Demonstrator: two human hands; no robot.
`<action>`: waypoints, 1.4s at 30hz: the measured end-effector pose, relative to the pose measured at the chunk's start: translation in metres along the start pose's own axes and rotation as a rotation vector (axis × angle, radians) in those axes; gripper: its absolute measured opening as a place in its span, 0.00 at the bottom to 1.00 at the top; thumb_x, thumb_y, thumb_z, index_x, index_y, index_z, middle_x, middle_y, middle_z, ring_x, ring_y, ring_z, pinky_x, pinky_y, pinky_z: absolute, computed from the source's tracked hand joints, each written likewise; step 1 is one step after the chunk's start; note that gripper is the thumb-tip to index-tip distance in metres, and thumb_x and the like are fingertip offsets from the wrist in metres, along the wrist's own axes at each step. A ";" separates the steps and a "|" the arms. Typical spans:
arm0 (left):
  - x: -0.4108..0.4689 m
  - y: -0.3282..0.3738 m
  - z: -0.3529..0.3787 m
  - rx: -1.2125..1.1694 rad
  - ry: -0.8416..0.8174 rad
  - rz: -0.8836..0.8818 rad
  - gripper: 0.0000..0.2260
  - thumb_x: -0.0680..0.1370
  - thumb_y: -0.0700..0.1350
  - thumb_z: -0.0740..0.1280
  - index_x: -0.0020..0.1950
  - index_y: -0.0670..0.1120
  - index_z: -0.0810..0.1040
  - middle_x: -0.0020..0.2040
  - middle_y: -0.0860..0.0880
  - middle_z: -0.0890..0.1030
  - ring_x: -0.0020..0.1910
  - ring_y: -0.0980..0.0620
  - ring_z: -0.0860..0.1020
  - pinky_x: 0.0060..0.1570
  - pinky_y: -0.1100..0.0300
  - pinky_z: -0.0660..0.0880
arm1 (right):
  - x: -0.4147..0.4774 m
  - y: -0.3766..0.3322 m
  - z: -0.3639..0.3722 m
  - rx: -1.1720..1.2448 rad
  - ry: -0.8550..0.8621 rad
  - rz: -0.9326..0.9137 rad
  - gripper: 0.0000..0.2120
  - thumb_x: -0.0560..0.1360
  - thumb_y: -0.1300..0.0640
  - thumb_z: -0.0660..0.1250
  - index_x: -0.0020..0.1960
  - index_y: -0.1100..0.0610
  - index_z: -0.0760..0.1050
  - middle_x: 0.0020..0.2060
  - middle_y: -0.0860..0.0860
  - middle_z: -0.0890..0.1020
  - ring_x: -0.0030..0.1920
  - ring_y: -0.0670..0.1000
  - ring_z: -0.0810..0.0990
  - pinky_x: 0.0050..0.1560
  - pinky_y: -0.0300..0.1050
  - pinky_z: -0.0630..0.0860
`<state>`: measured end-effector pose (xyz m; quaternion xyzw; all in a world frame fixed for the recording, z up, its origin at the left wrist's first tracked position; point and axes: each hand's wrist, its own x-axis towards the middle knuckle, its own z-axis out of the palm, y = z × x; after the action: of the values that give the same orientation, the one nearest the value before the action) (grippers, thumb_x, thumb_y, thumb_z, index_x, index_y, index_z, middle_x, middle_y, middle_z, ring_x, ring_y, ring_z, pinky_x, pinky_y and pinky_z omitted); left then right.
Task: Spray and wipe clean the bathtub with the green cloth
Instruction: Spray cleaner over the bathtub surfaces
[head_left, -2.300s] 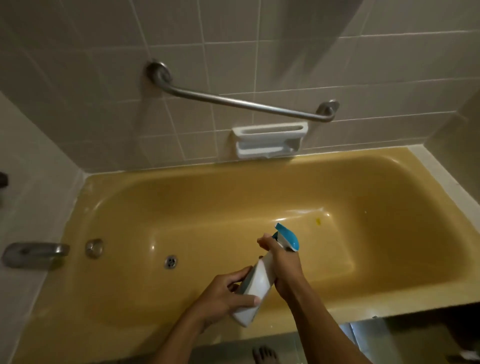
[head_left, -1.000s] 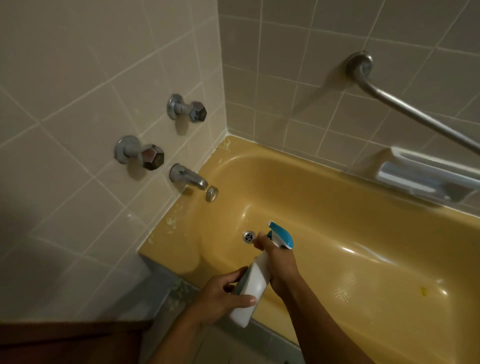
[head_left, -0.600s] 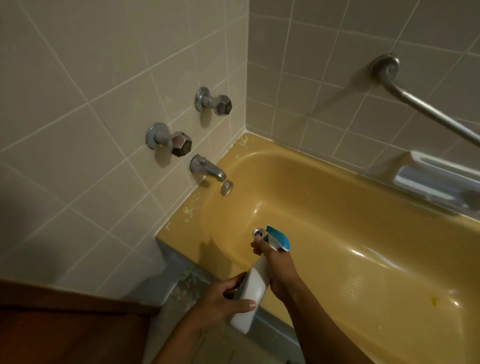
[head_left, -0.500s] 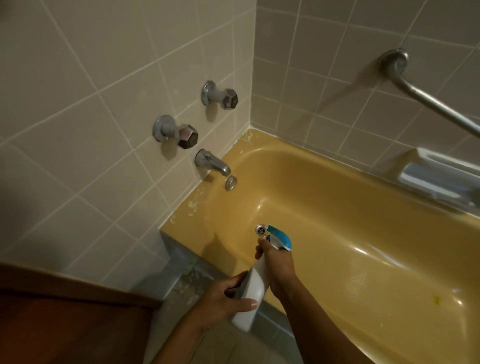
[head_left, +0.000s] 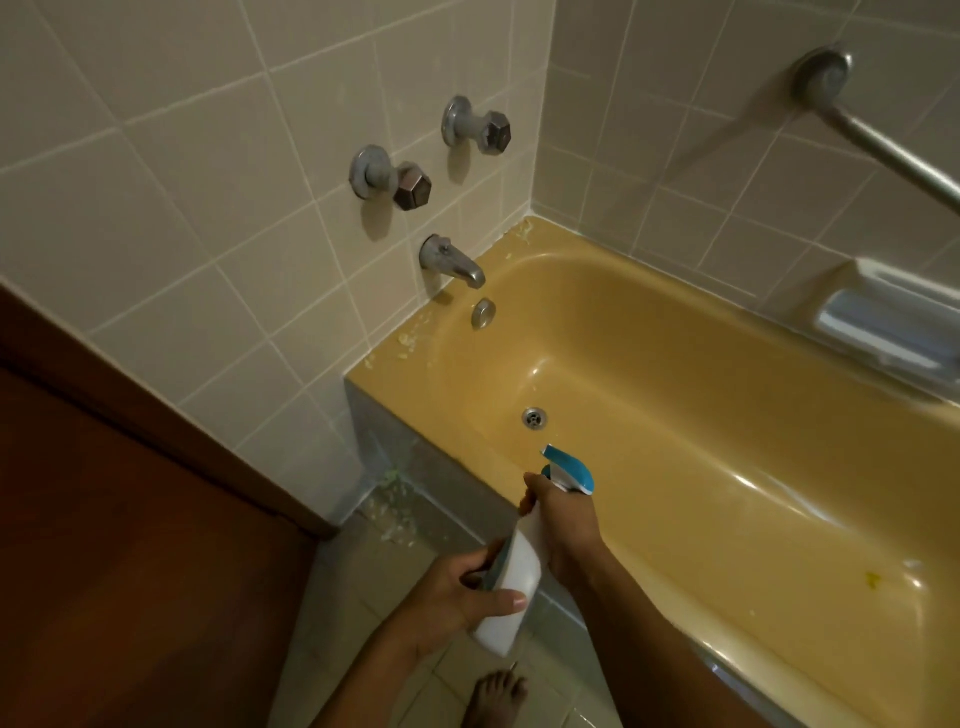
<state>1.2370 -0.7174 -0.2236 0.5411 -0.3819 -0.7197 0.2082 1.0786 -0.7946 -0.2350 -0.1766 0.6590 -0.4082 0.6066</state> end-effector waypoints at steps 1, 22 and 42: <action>-0.006 -0.004 0.008 0.007 -0.003 -0.005 0.24 0.74 0.44 0.79 0.67 0.58 0.78 0.60 0.54 0.86 0.60 0.52 0.83 0.59 0.54 0.81 | -0.006 0.005 -0.007 -0.007 0.022 0.018 0.11 0.75 0.60 0.71 0.34 0.57 0.75 0.32 0.58 0.78 0.34 0.56 0.75 0.42 0.52 0.73; -0.056 -0.023 0.128 0.126 -0.111 -0.026 0.27 0.70 0.53 0.77 0.69 0.57 0.78 0.59 0.53 0.85 0.59 0.52 0.83 0.58 0.57 0.80 | -0.081 0.016 -0.141 0.108 0.069 0.018 0.09 0.77 0.54 0.74 0.52 0.58 0.78 0.40 0.55 0.83 0.40 0.53 0.80 0.42 0.50 0.78; 0.038 0.000 0.337 0.499 -0.594 -0.027 0.27 0.71 0.49 0.81 0.67 0.62 0.79 0.61 0.63 0.82 0.59 0.63 0.80 0.58 0.67 0.75 | -0.123 0.016 -0.384 0.603 0.574 -0.057 0.06 0.77 0.60 0.73 0.45 0.57 0.76 0.41 0.54 0.83 0.42 0.53 0.82 0.46 0.51 0.76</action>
<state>0.9085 -0.6355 -0.2058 0.3481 -0.5818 -0.7327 -0.0593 0.7454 -0.5711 -0.1929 0.1118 0.6471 -0.6320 0.4115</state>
